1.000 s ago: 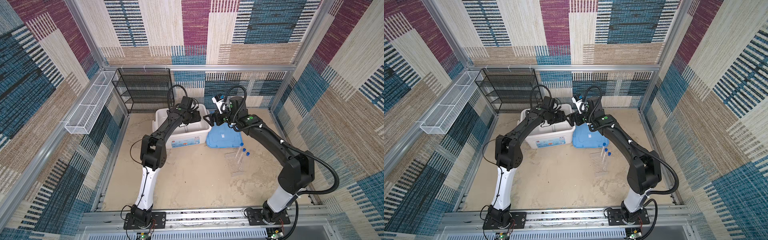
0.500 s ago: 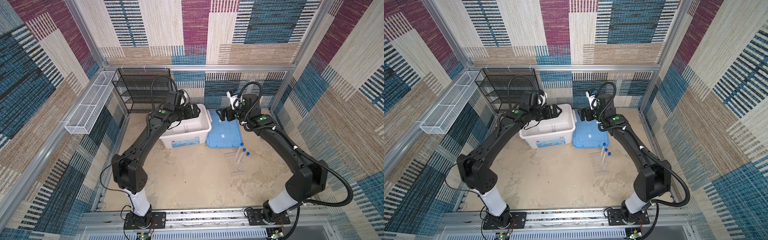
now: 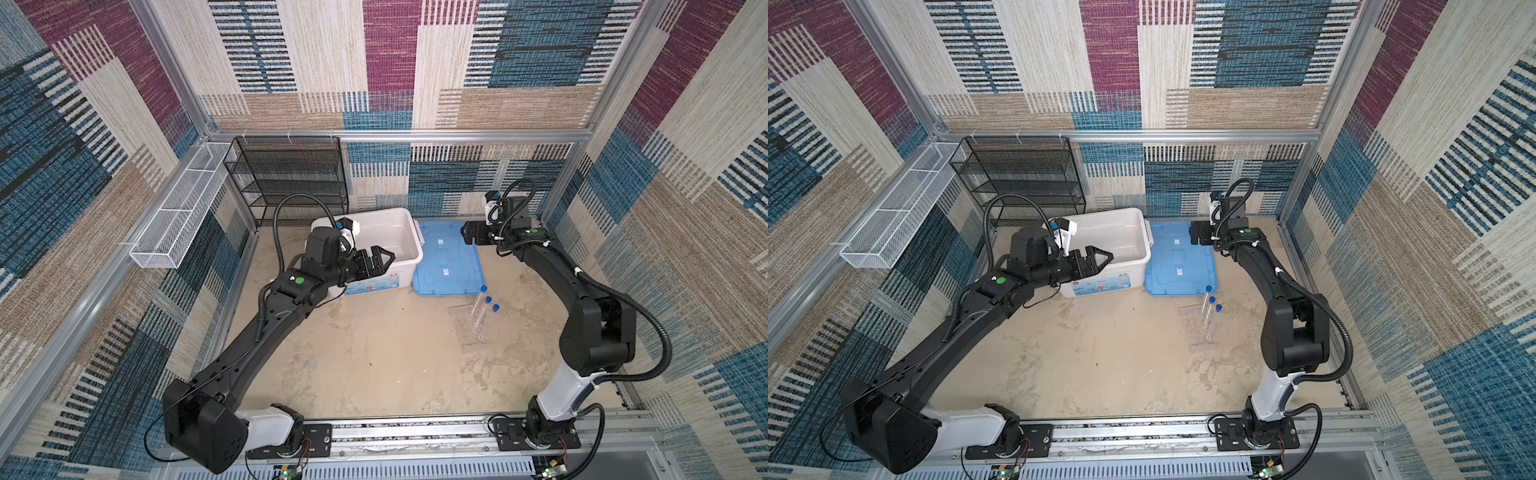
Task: Organize the chemistry lab equipment
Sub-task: 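Withdraw the left gripper while the right gripper moves to the blue lid, then lower the right gripper onto the blue lid's edge and close it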
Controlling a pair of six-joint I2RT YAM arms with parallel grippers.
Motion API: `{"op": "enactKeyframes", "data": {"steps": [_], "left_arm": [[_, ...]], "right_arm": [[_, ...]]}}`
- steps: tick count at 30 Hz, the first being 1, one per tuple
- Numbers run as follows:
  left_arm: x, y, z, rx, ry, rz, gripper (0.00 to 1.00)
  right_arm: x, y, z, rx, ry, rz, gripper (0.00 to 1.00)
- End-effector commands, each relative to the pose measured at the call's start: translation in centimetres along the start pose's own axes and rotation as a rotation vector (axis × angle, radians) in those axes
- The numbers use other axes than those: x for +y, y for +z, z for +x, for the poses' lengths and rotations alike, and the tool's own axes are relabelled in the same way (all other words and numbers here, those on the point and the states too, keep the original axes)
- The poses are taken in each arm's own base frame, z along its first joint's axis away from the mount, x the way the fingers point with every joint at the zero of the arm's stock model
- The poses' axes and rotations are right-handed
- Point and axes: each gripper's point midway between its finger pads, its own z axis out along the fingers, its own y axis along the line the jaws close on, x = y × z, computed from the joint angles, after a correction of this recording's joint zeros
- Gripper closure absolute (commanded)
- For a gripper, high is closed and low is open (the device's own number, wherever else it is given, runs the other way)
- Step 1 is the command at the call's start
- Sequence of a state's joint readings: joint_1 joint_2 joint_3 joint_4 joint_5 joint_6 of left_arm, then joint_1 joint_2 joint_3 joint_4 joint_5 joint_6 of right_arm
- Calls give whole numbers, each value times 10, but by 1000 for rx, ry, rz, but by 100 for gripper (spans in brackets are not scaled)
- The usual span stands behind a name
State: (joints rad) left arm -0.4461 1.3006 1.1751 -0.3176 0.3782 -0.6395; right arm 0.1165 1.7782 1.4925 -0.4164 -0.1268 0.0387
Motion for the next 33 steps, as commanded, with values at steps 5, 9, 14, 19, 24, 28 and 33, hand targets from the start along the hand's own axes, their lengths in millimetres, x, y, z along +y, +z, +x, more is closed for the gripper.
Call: {"op": "enactKeyframes", "data": {"steps": [5, 9, 14, 19, 24, 28, 33], "left_arm": [[5, 13, 30, 49, -101, 86, 0], [10, 17, 40, 69, -109, 82, 0], [12, 16, 43, 64, -110, 80, 0], [17, 16, 49, 73, -115, 75, 0], [19, 18, 52, 72, -130, 86, 1], [20, 18, 55, 72, -130, 83, 1], [21, 15, 54, 65, -123, 74, 2]], "right_arm": [[-42, 44, 38, 96, -11, 113, 21], [-53, 63, 56, 140, 7, 119, 37], [-62, 87, 78, 207, 1, 123, 47], [-64, 97, 90, 236, 9, 114, 53], [-71, 105, 102, 263, 2, 140, 58], [-75, 111, 110, 279, 6, 143, 63], [-75, 113, 113, 283, 5, 134, 71]]}}
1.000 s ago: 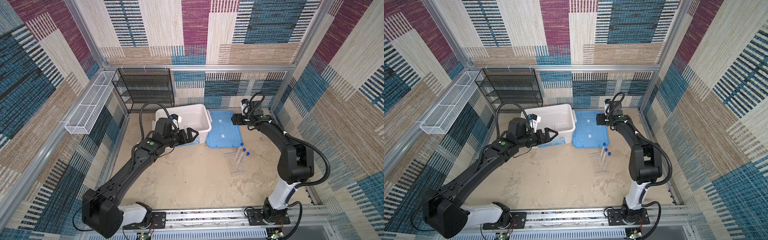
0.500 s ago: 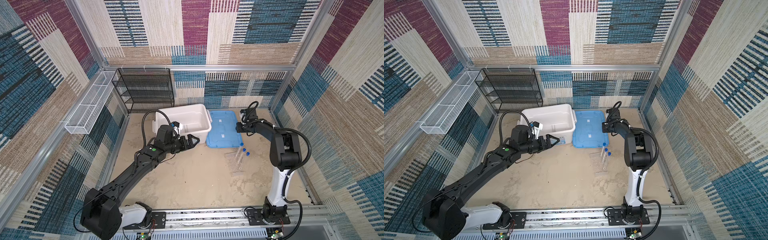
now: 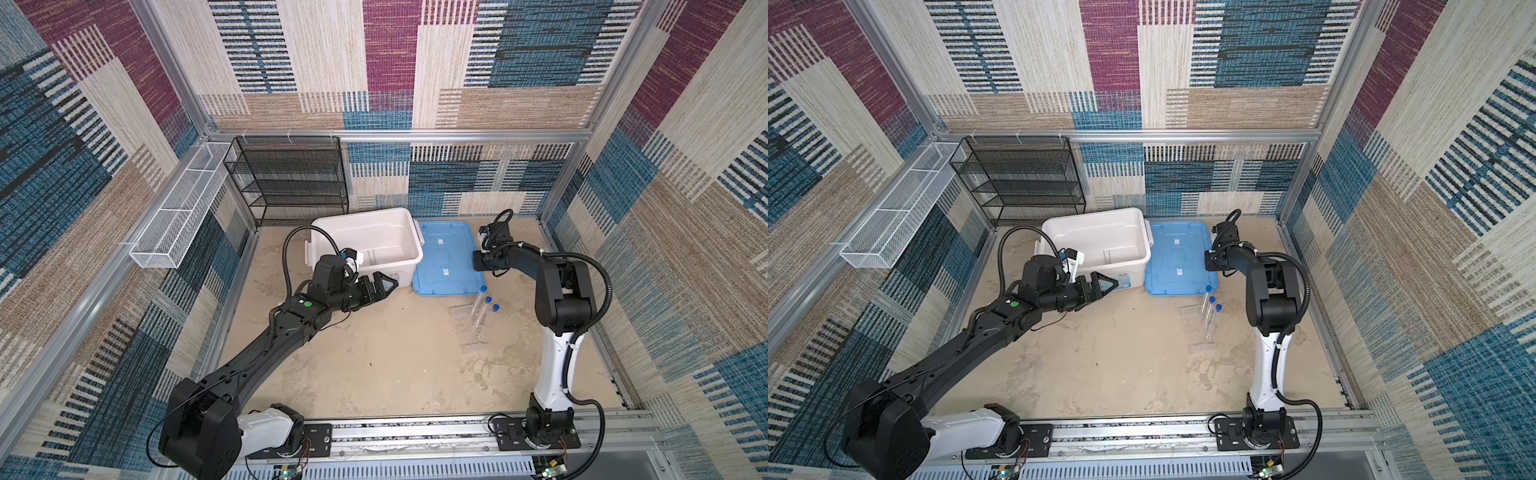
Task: Organize the chemistry lab equipment
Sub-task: 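Lower the right gripper onto the blue lid's edge and close it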
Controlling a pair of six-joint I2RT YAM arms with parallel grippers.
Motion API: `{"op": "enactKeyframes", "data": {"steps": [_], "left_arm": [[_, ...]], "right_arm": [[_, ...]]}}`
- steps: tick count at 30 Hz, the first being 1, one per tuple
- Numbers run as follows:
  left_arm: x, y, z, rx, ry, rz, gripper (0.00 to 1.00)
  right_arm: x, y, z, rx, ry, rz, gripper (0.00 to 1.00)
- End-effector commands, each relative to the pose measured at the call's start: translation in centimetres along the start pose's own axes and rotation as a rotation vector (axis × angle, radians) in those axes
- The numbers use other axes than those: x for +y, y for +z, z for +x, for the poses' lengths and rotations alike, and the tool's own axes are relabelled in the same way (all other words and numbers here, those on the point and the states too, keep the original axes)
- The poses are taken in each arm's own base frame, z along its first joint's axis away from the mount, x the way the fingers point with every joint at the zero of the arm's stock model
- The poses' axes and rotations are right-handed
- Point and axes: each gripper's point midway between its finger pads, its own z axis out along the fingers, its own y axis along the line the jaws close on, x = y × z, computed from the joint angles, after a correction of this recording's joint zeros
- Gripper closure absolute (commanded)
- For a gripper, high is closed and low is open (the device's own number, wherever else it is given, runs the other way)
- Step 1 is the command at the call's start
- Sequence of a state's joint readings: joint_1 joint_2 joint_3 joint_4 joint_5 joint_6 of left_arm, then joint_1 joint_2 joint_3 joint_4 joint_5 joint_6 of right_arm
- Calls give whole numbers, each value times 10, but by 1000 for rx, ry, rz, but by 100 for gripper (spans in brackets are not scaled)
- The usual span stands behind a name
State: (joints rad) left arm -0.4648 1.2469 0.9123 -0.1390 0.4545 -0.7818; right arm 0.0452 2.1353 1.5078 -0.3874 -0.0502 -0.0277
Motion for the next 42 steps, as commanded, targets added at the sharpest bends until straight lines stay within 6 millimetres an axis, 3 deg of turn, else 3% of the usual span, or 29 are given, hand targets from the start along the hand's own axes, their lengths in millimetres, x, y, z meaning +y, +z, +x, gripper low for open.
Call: {"op": "enactKeyframes", "data": {"steps": [1, 10, 13, 21, 38, 42], "left_arm": [[-7, -2, -4, -17, 22, 23, 2], [-7, -1, -3, -15, 19, 32, 3], [-10, 0, -3, -10, 22, 40, 3], [-18, 7, 1, 29, 48, 38, 1], [-17, 18, 16, 48, 41, 27, 0], [-16, 18, 18, 47, 35, 29, 0]], "right_arm": [[0, 2, -4, -17, -10, -1, 72], [1, -22, -27, -108, -3, 2, 67], [-2, -29, -35, -127, -5, 19, 61], [-7, -12, -21, -59, -6, 18, 53], [-6, 14, 0, 15, -3, -18, 69], [-7, 18, 5, 23, -1, -13, 81]]}}
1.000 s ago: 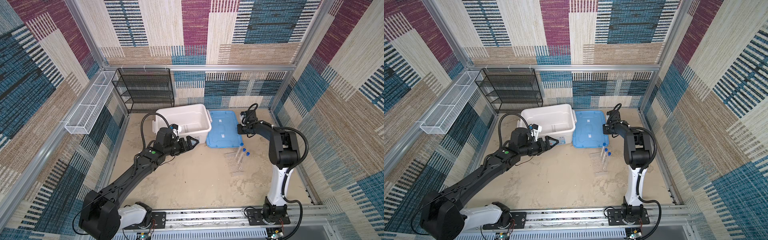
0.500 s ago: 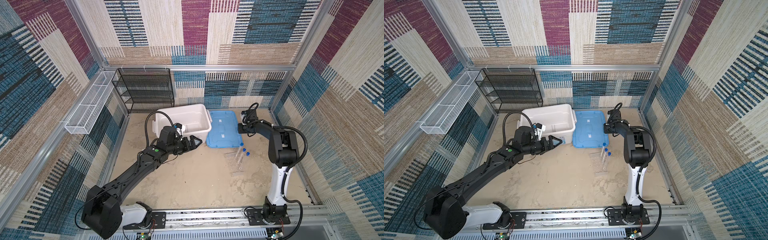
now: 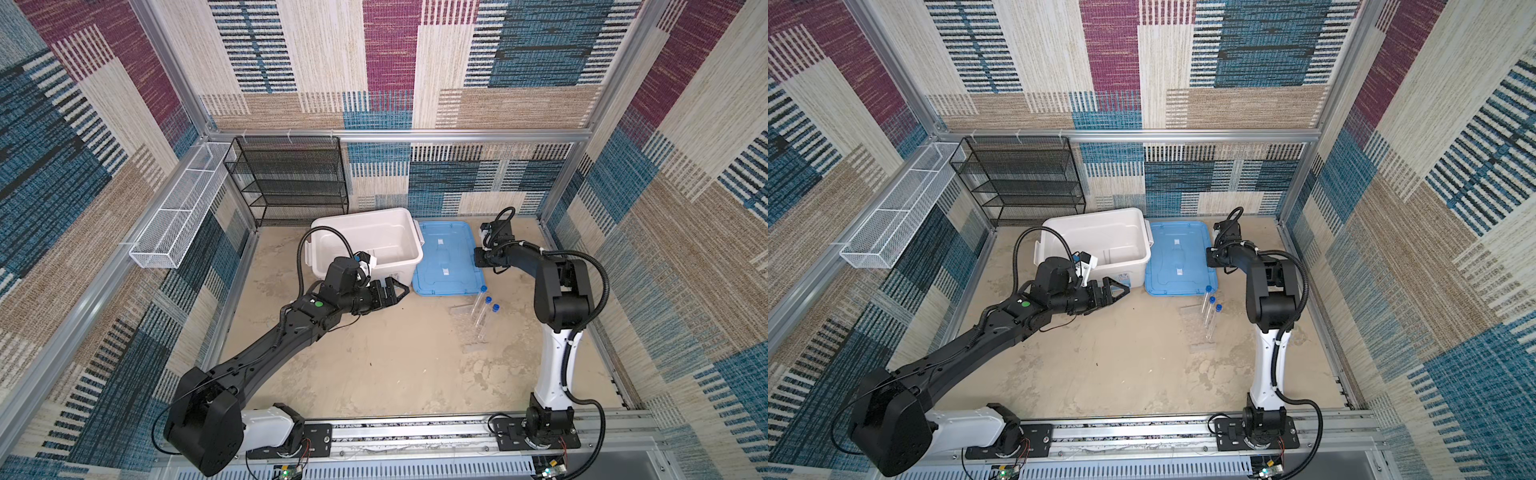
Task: Organize the chemistry lab equipment
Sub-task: 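Lower the right gripper onto the blue lid's edge and close it, then lift the blue lid edge with the right gripper while the left gripper approaches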
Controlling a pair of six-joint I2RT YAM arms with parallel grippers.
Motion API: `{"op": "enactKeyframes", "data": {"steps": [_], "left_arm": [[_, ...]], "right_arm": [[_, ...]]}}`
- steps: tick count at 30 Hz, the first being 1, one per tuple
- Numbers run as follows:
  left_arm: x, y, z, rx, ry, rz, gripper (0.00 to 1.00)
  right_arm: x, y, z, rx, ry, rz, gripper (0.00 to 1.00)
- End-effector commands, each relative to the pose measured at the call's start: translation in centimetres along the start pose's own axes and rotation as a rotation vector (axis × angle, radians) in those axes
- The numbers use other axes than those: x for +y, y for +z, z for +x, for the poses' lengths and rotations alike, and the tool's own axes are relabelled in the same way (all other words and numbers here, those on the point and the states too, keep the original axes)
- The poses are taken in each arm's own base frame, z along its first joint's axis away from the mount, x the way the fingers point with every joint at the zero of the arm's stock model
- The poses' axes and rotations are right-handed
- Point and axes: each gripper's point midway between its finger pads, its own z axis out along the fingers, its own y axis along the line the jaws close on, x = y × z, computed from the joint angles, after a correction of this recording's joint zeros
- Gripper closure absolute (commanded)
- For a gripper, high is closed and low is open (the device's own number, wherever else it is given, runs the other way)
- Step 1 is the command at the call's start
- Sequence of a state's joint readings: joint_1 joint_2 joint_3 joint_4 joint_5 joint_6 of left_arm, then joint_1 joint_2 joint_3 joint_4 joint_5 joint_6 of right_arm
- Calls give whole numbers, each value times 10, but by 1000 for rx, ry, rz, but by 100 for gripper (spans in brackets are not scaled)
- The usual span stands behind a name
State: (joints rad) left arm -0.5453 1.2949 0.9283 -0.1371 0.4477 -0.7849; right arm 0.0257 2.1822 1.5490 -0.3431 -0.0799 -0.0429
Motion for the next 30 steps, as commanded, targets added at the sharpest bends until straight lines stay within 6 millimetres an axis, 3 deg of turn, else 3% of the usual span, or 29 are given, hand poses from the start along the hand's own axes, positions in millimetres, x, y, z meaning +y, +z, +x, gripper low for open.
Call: {"op": "enactKeyframes", "data": {"steps": [1, 8, 17, 30], "left_arm": [[-4, -1, -5, -27, 12, 17, 0], [-5, -3, -5, -28, 33, 11, 0], [-6, -7, -7, -25, 64, -8, 0], [-15, -7, -22, -27, 114, -39, 1]], "right_arm": [[-1, 5, 19, 59, 0, 5, 86], [-1, -16, 1, -7, 3, 13, 97], [-3, -63, -32, -125, 7, 48, 100], [-10, -125, -60, -235, 38, 109, 100]]}}
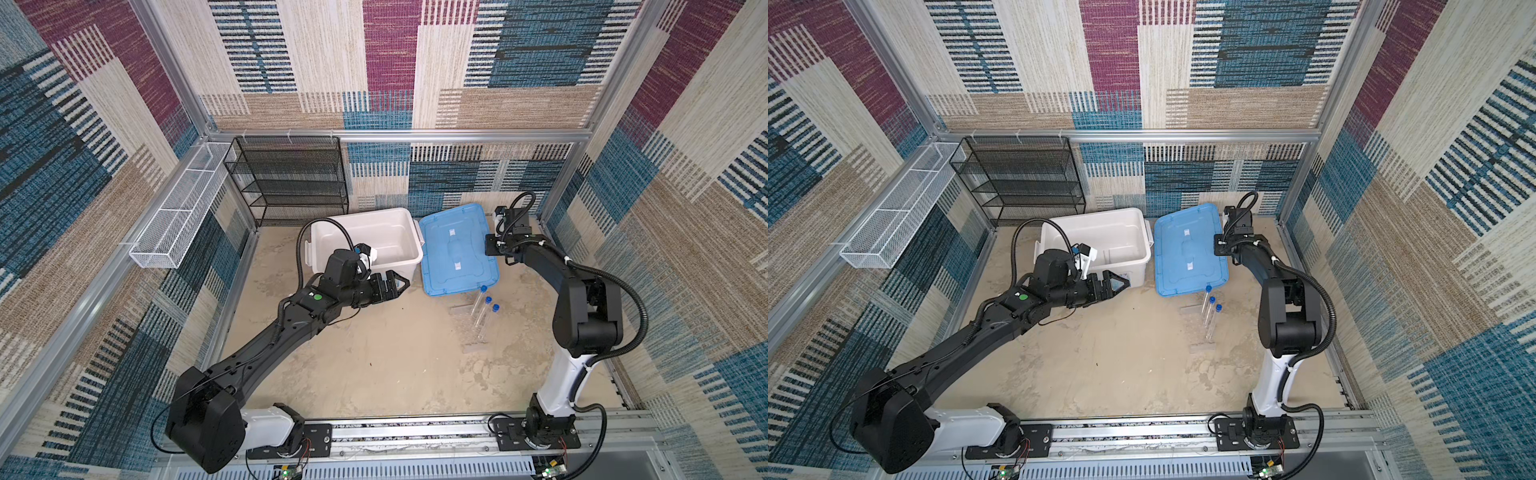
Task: Organize the chemistry lab equipment
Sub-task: 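Lift the blue lid edge with the right gripper while the left gripper approaches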
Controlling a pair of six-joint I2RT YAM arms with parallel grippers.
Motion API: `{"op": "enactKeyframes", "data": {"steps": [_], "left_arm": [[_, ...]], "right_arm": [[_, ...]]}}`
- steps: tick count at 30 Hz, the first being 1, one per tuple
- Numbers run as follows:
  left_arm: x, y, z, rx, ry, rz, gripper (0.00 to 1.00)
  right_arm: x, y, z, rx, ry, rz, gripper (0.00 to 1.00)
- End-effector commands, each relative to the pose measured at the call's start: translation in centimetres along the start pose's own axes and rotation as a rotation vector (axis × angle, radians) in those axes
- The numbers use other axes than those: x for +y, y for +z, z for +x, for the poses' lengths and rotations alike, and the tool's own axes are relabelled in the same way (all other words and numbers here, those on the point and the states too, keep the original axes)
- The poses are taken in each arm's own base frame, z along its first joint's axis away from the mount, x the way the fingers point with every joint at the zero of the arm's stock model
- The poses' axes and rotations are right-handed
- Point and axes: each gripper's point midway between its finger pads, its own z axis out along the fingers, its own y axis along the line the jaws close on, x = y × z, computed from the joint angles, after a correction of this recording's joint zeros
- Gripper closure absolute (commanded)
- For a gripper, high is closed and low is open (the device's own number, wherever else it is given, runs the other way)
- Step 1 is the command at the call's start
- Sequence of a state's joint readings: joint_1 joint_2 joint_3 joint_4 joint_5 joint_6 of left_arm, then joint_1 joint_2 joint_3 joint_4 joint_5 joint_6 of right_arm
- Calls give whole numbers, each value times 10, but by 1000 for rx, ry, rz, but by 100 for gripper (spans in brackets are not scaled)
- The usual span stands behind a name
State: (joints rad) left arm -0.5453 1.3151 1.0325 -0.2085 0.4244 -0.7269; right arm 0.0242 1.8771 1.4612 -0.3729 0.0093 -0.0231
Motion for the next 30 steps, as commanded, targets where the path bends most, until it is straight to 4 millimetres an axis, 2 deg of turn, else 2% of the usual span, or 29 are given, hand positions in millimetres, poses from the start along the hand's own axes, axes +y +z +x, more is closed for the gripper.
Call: {"op": "enactKeyframes", "data": {"steps": [1, 7, 12, 17, 22, 24, 30], "left_arm": [[2, -1, -5, -4, 60, -38, 1], [-4, -4, -17, -36, 95, -46, 1], [-12, -2, -23, -33, 122, -27, 1], [-23, -6, -38, -62, 171, -28, 1], [-42, -14, -61, -134, 239, -2, 1], [-51, -13, -66, -152, 279, 40, 1], [-71, 0, -70, -176, 321, 196, 0]], "right_arm": [[-5, -18, -18, -57, 25, 29, 100], [-5, -52, -38, -118, 30, 29, 100], [-8, -87, -58, -185, 40, 41, 100], [-12, -125, -74, -248, 54, 63, 100], [-4, -174, -91, -354, 76, 8, 99], [-2, -188, -92, -379, 74, -9, 99], [21, -230, -96, -459, 63, -152, 99]]}}
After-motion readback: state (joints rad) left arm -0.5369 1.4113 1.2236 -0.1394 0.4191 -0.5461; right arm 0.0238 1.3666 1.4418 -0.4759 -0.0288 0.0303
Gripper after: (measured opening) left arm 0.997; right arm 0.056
